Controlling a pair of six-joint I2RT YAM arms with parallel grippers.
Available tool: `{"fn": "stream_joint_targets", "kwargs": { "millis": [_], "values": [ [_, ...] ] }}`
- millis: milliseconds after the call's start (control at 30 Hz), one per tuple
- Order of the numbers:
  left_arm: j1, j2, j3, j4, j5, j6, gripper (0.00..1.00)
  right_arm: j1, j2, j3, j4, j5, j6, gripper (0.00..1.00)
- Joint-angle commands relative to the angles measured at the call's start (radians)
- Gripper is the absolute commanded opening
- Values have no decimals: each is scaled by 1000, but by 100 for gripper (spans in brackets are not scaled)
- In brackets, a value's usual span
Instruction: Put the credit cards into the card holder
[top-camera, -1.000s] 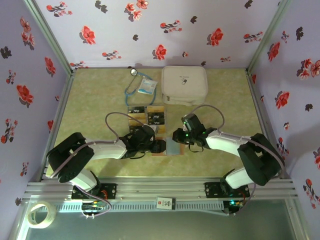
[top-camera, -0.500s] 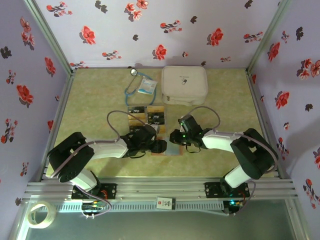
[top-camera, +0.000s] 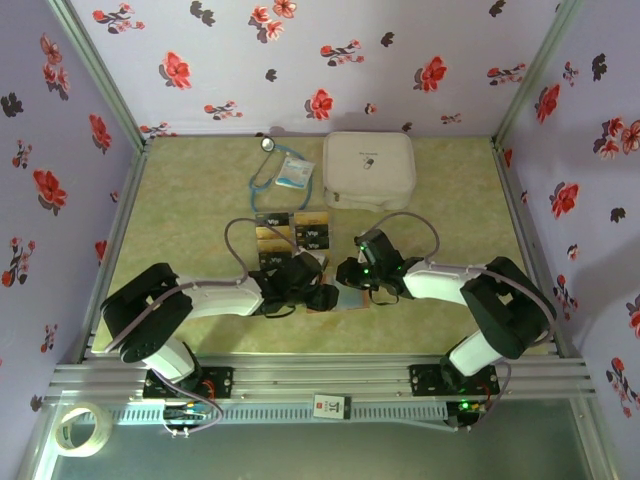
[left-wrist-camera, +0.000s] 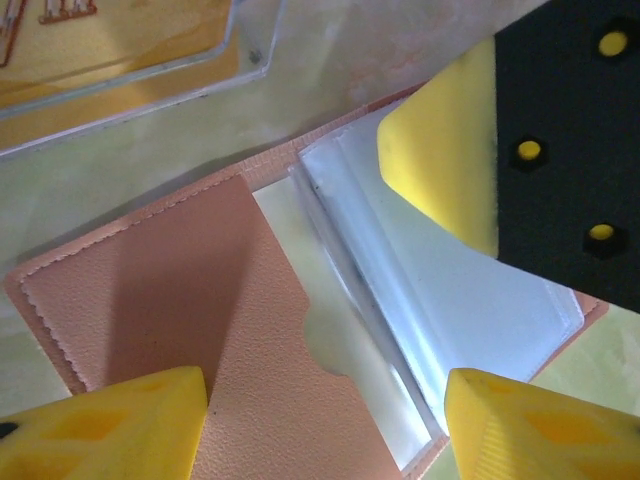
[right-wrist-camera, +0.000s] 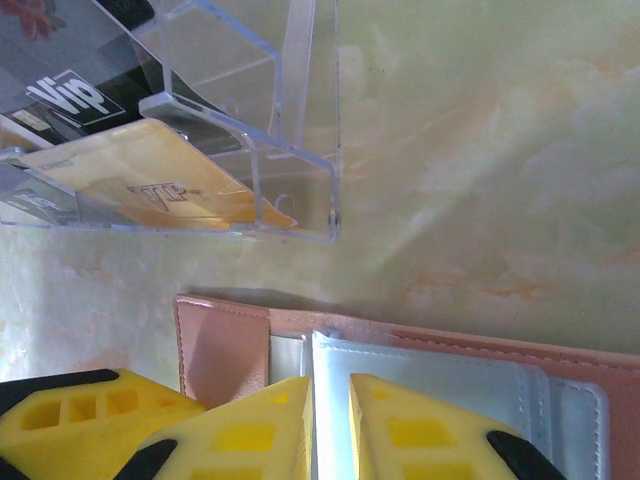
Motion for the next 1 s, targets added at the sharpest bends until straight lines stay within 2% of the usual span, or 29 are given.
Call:
{"fn": "stream_joint_targets", "kwargs": {
  "millis": [0,200,467,700,967],
  "values": [
    [-7,-24,34,-92,-41,7,66,-2,-50,21,-84,28,-49,16],
    [-7,-87,100,-188,-60,-35,67,-30,-116,53,-183,66,-107,17],
    [-30,-79,167,-173,-37,-127,68,-74,-91,72,-202,46,-148,16],
    [-47,-13,129,-102,-38,-172,67,-82,-46,84,-195,14,-167,16],
    [-47,26,77,-65,-66,-158,68,-81,-12,73,-165,-9,-160,15]
  ]
}}
